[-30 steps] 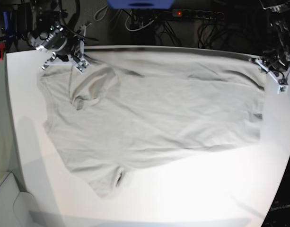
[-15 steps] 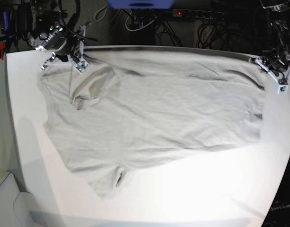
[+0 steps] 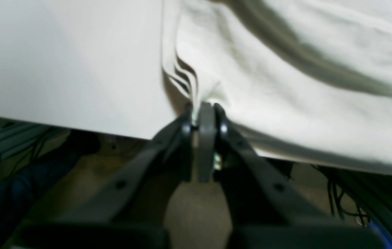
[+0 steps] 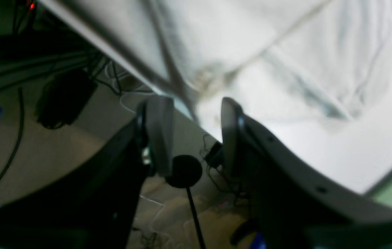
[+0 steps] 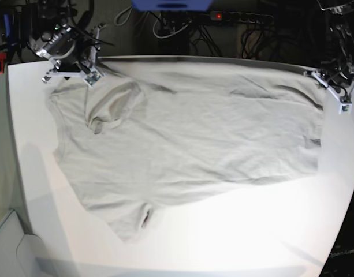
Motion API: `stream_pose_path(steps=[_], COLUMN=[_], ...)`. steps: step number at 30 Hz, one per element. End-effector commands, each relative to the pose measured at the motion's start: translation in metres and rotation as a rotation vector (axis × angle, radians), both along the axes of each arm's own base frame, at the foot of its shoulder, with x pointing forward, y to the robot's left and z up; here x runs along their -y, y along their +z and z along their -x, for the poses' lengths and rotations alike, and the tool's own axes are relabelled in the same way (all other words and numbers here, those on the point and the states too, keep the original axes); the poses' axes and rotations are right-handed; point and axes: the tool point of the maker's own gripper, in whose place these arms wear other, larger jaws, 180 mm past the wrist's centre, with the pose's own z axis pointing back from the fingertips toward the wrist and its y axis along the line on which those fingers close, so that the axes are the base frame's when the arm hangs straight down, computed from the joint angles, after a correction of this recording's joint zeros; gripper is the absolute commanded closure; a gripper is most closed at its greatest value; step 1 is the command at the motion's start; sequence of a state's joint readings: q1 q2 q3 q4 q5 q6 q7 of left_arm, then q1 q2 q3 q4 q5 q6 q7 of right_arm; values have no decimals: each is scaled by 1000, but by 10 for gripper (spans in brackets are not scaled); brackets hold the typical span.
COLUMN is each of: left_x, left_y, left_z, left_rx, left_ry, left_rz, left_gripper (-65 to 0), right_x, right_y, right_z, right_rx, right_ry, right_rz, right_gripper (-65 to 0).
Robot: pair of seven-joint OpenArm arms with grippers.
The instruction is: Layout the t-shirt on the table in an organized manner, then fold the t-shirt properly
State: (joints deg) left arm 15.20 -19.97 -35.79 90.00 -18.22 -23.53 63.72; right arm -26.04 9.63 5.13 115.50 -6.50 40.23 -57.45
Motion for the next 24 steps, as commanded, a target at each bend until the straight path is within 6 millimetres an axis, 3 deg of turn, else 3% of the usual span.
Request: stream_pose_path(steps=[1,7,10,17,24], left_x=[-8,-8,-8,-7,-7], left_y=[10,10,10,9,8], left_z=[-7,-5,-5,-5,-5], left_rx=[27,22,21,19,20], left_ry=[-1,-1,-1,1,2], left_rz=[-27,-27,-27,-24,-22], left_gripper=[-5,-5,-5,-5,-5], right_x=[4,7,8,12,16], right_y=[12,42,47,35,18], right_z=[-19,-75,-97,-129,-149], right_rx=[64,209,240,222,176], right_ry=[-7,-16,-25,-57,-81], right_rz=[6,12,5,-20,-45], right_gripper=[-244,-245,-245,-245,-245])
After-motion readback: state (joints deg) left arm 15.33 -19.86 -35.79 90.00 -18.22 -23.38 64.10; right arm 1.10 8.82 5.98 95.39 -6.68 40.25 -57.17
